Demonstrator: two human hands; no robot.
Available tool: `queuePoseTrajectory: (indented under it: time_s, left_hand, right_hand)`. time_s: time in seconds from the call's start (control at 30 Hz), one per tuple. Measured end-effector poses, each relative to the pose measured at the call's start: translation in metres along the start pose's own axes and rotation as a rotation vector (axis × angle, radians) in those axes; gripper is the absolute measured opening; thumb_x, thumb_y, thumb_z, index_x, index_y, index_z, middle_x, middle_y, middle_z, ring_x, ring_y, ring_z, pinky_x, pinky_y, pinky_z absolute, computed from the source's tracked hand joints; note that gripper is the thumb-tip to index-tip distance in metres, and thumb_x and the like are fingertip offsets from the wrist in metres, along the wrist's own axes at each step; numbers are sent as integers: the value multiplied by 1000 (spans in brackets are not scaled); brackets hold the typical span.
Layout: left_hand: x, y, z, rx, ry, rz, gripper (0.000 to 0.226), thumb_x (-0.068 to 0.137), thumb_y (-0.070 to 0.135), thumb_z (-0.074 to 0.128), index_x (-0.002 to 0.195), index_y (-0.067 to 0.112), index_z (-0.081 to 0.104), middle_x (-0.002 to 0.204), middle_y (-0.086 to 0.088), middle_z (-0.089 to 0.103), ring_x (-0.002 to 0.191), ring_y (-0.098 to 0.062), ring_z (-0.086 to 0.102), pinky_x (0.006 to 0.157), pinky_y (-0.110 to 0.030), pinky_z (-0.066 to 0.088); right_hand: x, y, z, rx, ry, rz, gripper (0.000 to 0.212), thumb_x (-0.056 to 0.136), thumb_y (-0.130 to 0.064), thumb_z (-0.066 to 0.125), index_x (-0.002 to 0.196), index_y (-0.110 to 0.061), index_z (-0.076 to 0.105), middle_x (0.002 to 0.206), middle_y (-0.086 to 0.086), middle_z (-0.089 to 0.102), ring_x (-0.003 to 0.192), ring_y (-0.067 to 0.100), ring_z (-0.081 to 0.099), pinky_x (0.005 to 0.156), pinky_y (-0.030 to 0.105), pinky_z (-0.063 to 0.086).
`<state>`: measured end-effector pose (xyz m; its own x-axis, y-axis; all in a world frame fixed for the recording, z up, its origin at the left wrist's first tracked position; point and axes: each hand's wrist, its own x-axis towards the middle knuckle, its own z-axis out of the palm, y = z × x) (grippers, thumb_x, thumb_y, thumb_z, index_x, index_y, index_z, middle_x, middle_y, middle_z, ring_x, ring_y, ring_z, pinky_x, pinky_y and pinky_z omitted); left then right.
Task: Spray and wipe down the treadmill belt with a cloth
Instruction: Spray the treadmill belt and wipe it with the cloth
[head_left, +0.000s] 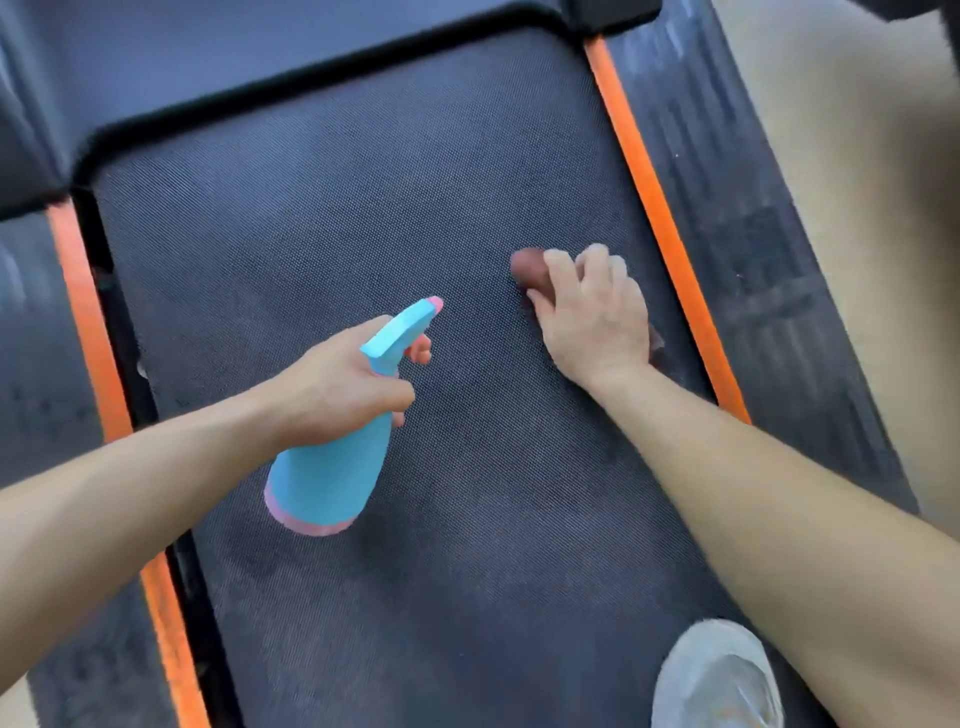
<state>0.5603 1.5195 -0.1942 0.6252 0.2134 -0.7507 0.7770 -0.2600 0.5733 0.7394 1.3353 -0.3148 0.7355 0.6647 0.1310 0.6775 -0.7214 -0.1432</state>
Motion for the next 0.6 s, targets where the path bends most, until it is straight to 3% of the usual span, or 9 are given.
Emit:
queuePoseTrajectory:
  time_s: [0.07,0.17,0.33,0.43,0.53,0.6]
  left_hand:
    - [0,-2,3,-24,8,1,58,69,22,63,124,36,63,118,10,72,74,-17,79,75,-31,52]
    - [0,5,2,-45,36,14,48,78,13,66,119,38,64,117,12,72,73,-17,79,72,-29,51]
    - [2,18,2,-87,51,8,52,74,15,66,123,31,64,121,6,71,75,-21,80,72,-28,52]
    - [5,22,4,-46,49,-5,46,79,13,67,120,33,65,115,4,73,73,-15,79,72,-27,52]
    - [3,19,9,-29,35,-10,49,70,22,66,116,37,65,110,5,75,75,-17,79,82,-37,58]
    - [0,19,12,-36,13,-15,53,64,25,61,116,38,64,116,9,73,76,-19,79,83,-36,58]
  right_hand:
    - [30,1,0,-11,-19,65,41,97,-46,53,122,-14,53,109,17,53,92,38,53,69,46,46]
    - [-9,-9,-3,-25,-16,157,43,96,-46,55,127,-17,52,110,15,53,90,35,52,69,45,45]
    - [-99,-2,-18,48,-144,-29,42,95,-44,55,126,-15,54,102,13,50,81,32,48,65,45,48]
    - [-41,7,-10,27,-113,4,35,96,-45,54,115,-15,55,102,15,51,84,35,51,66,45,46]
    - [35,4,-4,-17,-119,152,41,100,-46,48,128,-16,48,119,17,49,102,38,50,76,47,44]
    - [44,3,-4,-17,-126,188,43,101,-46,48,132,-16,45,123,18,47,104,38,50,78,48,46]
